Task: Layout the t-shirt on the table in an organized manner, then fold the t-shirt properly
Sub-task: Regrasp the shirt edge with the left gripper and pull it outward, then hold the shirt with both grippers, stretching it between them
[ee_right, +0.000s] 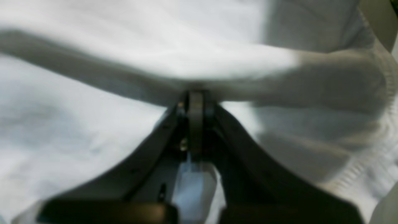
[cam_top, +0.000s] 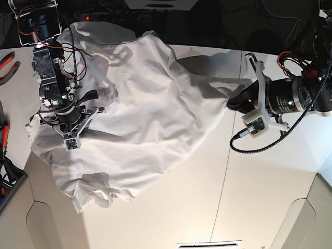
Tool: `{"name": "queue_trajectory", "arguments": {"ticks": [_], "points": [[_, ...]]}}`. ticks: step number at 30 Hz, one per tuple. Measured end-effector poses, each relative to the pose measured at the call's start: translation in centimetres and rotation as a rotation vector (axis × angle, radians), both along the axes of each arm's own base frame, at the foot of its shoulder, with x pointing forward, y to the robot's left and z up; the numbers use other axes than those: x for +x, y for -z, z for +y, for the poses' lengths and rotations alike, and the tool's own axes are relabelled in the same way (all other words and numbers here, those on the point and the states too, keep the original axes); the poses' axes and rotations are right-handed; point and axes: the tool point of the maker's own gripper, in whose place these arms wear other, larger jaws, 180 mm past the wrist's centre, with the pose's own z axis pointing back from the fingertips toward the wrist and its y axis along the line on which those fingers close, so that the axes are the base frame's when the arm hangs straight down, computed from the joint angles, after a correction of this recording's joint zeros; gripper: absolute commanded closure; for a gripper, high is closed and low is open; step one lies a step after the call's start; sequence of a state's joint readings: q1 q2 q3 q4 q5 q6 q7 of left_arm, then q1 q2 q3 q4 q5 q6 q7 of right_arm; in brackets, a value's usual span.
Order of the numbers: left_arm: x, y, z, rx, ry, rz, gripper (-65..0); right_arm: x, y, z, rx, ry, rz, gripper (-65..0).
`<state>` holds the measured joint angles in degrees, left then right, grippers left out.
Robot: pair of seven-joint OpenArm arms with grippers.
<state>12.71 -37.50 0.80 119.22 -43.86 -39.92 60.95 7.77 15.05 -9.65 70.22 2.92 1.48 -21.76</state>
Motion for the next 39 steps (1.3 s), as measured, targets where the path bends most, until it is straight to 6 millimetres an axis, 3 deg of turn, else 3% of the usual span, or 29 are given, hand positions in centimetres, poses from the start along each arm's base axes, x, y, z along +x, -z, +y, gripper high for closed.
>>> {"name": "queue_trajectory", "arguments": {"ticks": [2, 4, 7, 11, 13, 19, 25, 28, 30, 31, 34, 39], "points": [[-0.2, 1.5, 1.6, 0.054, -0.026, 0.034, -16.4, 0.0, 0.0, 0.0, 0.0, 0.0, 0.0, 0.0], [-0.1, 2.5, 2.8, 0.091, -0.05, 0.055, -21.2, 0.0, 0.0, 0.0, 0.0, 0.0, 0.0, 0.0], [0.9, 2.7, 3.7, 0.124, -0.069, -0.004, -21.1, 0.0, 0.0, 0.0, 0.0, 0.0, 0.0, 0.0], [4.5, 0.9, 4.9, 0.095, -0.237, -0.175, -21.1, 0.0, 0.0, 0.0, 0.0, 0.0, 0.0, 0.0], [5.1, 0.6, 5.2, 0.108, -0.262, -0.21, -21.1, 0.0, 0.0, 0.0, 0.0, 0.0, 0.0, 0.0], [3.2, 3.0, 6.8, 0.24, -0.269, -0.07, -21.2, 0.0, 0.0, 0.0, 0.0, 0.0, 0.0, 0.0], [2.8, 3.0, 5.7, 0.164, -0.264, -0.036, -28.6, 0.0, 0.0, 0.0, 0.0, 0.0, 0.0, 0.0], [2.6, 3.9, 5.6, 0.107, -0.286, 0.006, -28.8, 0.0, 0.0, 0.0, 0.0, 0.0, 0.0, 0.0], [2.3, 5.2, 6.3, 0.1, -0.316, 0.051, -27.6, 0.0, 0.0, 0.0, 0.0, 0.0, 0.0, 0.0], [2.0, 5.9, 6.4, 0.093, -0.329, 0.074, -23.5, 0.0, 0.0, 0.0, 0.0, 0.0, 0.001, 0.0], [1.4, 7.2, 6.9, 0.094, -0.347, 0.123, 0.0, 0.0, 0.0, 0.0, 0.0, 0.0, 0.001, 0.0], [0.2, 7.8, 7.2, 0.126, -0.344, 0.19, 0.0, 0.0, 0.0, 0.0, -0.001, 0.0, 0.002, 0.0]]}}
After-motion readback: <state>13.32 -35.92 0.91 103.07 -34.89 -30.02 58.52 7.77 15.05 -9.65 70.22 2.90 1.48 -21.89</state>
